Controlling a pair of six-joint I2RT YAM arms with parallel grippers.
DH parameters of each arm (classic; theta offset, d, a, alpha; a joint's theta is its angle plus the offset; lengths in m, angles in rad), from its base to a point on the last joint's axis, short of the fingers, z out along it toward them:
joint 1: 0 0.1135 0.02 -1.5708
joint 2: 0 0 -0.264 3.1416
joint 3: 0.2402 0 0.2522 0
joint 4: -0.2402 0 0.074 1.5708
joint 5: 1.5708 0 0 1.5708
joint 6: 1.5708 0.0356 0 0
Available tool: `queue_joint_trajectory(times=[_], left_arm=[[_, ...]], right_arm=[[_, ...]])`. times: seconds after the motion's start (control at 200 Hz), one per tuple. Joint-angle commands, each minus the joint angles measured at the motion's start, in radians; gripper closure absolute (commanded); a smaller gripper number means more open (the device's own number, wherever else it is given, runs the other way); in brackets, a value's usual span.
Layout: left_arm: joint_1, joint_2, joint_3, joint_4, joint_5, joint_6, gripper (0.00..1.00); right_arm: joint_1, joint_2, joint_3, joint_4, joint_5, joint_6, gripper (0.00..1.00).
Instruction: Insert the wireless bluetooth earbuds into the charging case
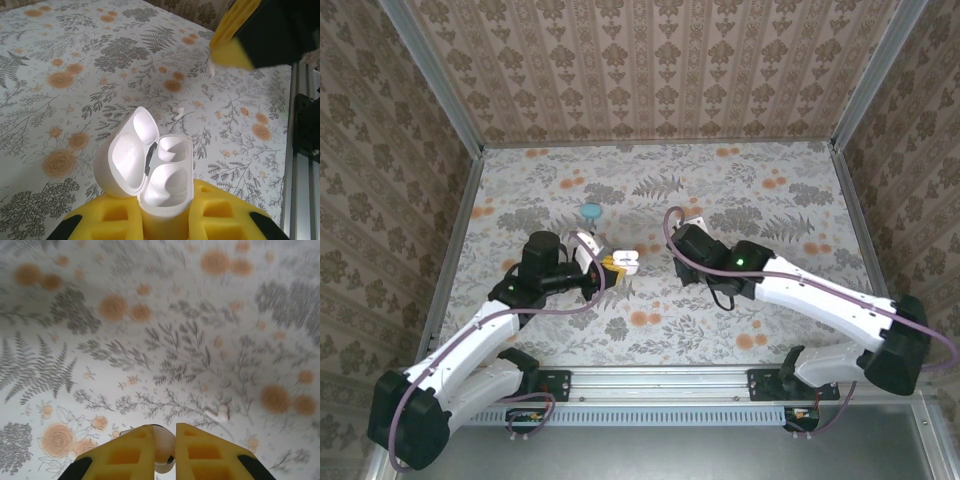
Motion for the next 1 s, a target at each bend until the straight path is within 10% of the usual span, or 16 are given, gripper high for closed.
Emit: queue_joint_trajectory(times=[0.0, 0.99], left_arm=[[-0.013, 0.007, 0.037, 0.062, 0.042, 0.006, 1.00], [-0.074, -0.014, 0.012, 0.217, 0.123, -0.048, 1.00]], right_arm=[[0.064, -0.058, 0.052, -0.022, 0.157, -0.134, 0.87], [0.244, 0.073, 0.168, 0.240, 0.109, -0.529, 0.86]])
